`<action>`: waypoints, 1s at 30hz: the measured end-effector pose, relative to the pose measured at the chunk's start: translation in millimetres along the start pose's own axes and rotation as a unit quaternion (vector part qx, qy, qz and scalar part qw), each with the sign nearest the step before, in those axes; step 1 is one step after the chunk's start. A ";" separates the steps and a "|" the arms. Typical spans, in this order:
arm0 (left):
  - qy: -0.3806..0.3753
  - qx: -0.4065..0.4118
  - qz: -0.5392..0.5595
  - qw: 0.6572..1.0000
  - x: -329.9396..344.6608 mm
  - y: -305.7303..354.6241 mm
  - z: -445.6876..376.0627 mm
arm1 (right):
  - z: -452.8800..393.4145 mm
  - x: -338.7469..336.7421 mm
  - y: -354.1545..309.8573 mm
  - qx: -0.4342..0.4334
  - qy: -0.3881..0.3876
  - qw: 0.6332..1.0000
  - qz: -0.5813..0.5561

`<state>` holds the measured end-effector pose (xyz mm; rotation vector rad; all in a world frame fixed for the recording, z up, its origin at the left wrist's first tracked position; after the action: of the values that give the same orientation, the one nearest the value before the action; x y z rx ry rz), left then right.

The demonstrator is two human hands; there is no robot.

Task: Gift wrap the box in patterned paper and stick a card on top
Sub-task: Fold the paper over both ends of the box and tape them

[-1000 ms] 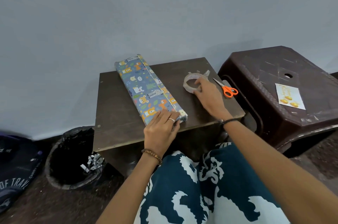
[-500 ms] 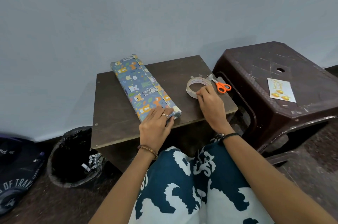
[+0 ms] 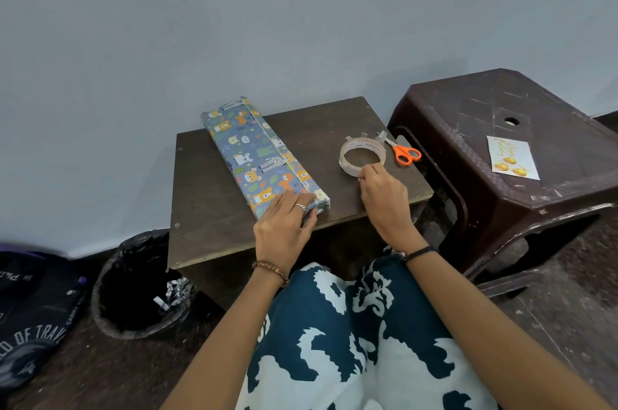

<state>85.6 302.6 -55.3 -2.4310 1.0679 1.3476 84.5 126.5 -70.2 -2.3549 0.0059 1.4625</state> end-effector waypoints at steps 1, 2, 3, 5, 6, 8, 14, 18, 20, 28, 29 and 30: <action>-0.002 -0.001 0.001 1.000 0.3 -0.4 -0.1 | 1.1 -0.5 0.9 0.002 -0.003 1.000 -0.001; -0.004 -0.003 0.003 1.000 0.4 -0.7 -0.2 | 1.9 -1.5 1.8 0.001 -0.005 1.000 -0.001; -0.006 -0.004 0.003 1.000 0.3 -0.8 -0.4 | 2.2 -2.9 2.6 0.001 -0.006 1.000 -0.001; -0.005 -0.004 0.002 1.000 -0.2 -0.5 -0.5 | 2.4 -5.4 2.9 0.003 -0.011 1.000 -0.005; -0.004 -0.003 0.001 1.000 -0.5 0.0 -0.4 | 3.1 -6.8 1.6 0.004 -0.014 1.000 -0.006; -0.004 -0.002 0.000 1.000 -0.7 0.7 -0.5 | 5.9 -8.4 -3.6 0.006 -0.023 1.000 0.003; 0.008 -0.005 -0.005 1.000 -3.0 0.3 0.3 | 16.9 -7.0 13.3 0.111 -0.044 0.960 -0.254; 0.015 0.005 -0.007 1.000 -4.4 1.3 0.8 | 30.1 -1.5 11.6 0.136 -0.083 0.871 -0.465; 0.015 0.006 -0.008 1.000 -3.8 1.2 0.7 | 35.3 1.7 4.8 0.132 -0.117 0.864 -0.471; 0.020 0.002 -0.012 1.000 -1.7 -0.6 0.2 | 48.6 24.1 -20.3 0.140 -0.144 0.868 -0.454; 0.019 0.002 -0.013 1.000 -2.1 -0.2 0.1 | 50.1 26.1 -21.7 0.144 -0.134 0.871 -0.451; 0.020 0.004 -0.013 1.000 -2.6 0.3 0.1 | 51.1 28.1 -22.7 0.147 -0.122 0.876 -0.444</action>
<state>84.4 303.7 -53.2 -2.4677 1.0458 1.2909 57.6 168.8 -107.8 -1.5434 -0.7568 1.1399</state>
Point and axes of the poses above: each hand's wrist, its own z-axis away from the middle knuckle, its own x-axis out of the palm, y = z × x, the point moved 9 cm from there along -z, towards the middle knuckle, and after that the axes turned 3 degrees about -y, right-handed, at the moved point
